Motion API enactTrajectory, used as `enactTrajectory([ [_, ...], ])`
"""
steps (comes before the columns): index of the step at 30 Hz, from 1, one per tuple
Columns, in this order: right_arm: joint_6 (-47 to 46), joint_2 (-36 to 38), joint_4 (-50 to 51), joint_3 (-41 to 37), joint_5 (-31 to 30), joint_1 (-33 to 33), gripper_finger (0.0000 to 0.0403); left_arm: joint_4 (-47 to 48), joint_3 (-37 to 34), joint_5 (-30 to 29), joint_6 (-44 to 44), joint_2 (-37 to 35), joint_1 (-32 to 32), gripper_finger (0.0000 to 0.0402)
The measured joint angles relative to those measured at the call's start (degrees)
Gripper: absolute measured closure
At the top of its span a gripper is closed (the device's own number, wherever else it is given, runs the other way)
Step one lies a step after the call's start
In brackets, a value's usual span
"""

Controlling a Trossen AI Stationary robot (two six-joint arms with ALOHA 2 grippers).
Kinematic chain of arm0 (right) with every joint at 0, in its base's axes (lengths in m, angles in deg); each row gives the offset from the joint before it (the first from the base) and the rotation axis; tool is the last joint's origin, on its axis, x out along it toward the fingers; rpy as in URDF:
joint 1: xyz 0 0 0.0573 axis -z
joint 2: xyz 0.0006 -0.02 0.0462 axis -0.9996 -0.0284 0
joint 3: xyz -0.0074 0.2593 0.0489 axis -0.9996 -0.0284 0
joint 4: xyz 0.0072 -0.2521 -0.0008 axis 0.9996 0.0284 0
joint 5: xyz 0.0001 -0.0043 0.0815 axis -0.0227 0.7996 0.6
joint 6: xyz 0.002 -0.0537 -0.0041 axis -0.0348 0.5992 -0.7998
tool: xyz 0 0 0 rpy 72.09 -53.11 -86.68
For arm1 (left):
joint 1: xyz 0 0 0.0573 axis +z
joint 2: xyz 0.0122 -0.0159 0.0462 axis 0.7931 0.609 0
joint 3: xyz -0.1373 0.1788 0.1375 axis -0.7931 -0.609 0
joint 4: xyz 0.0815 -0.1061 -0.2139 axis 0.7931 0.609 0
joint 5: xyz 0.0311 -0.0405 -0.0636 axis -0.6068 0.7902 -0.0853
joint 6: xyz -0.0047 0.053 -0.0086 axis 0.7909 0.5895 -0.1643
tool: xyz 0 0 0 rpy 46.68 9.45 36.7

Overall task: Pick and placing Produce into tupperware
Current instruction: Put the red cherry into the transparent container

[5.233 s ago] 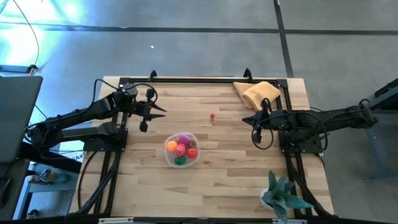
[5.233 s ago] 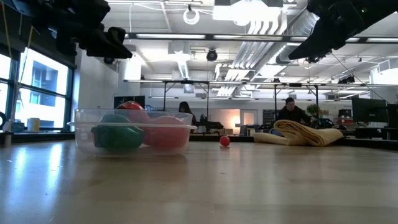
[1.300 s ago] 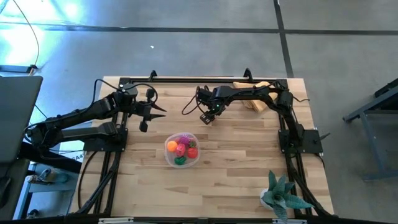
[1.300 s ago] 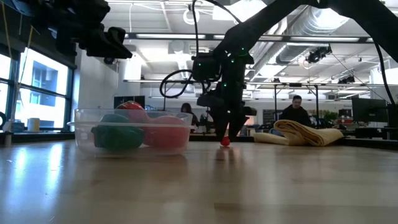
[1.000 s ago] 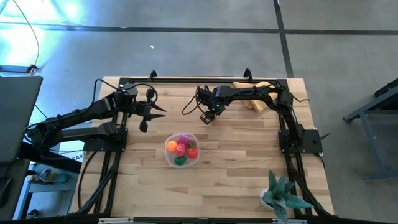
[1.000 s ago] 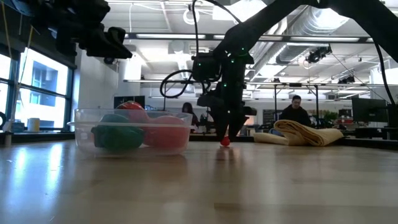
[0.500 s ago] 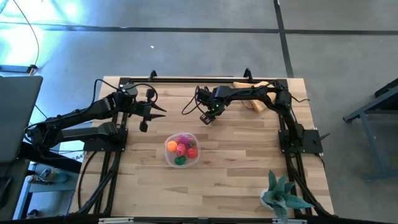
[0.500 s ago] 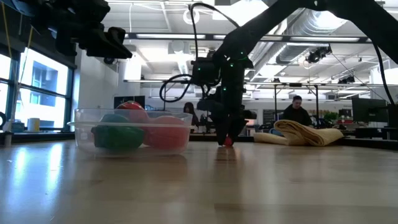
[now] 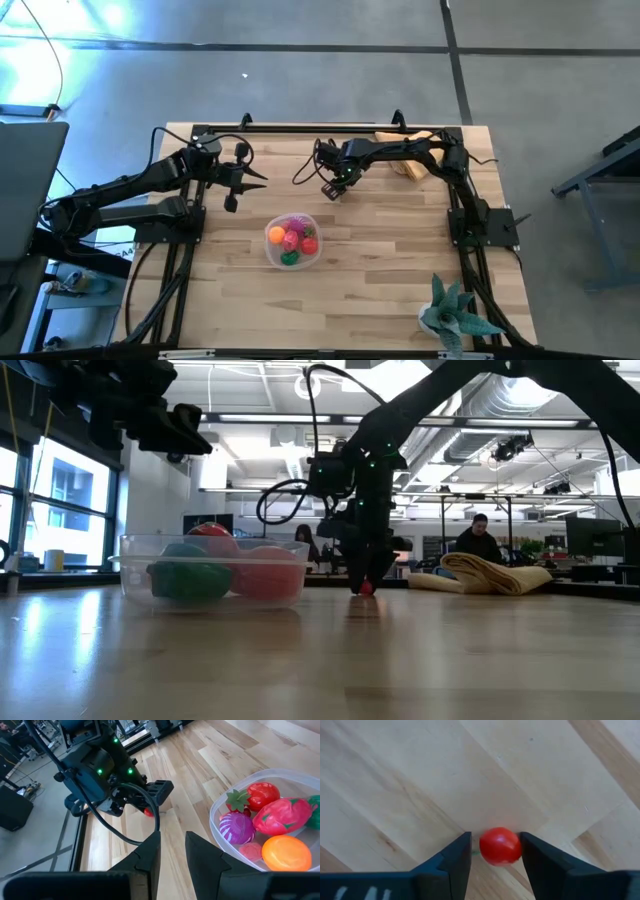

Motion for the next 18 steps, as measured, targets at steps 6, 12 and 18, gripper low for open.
enactTrajectory([
  [6,-0.4,0.0,0.1,0.0,-0.5,0.0,0.0266,0.0,0.0,0.0,0.0,0.0,0.0,0.0323],
  [12,-0.4,0.0,0.2,0.0,-1.3,0.0,0.0285,0.0,0.0,0.0,0.0,0.0,0.0,0.0323],
  [18,-0.4,0.0,0.0,0.1,-1.9,0.0,0.0294,0.0,0.0,0.0,0.0,0.0,0.0,0.0323],
])
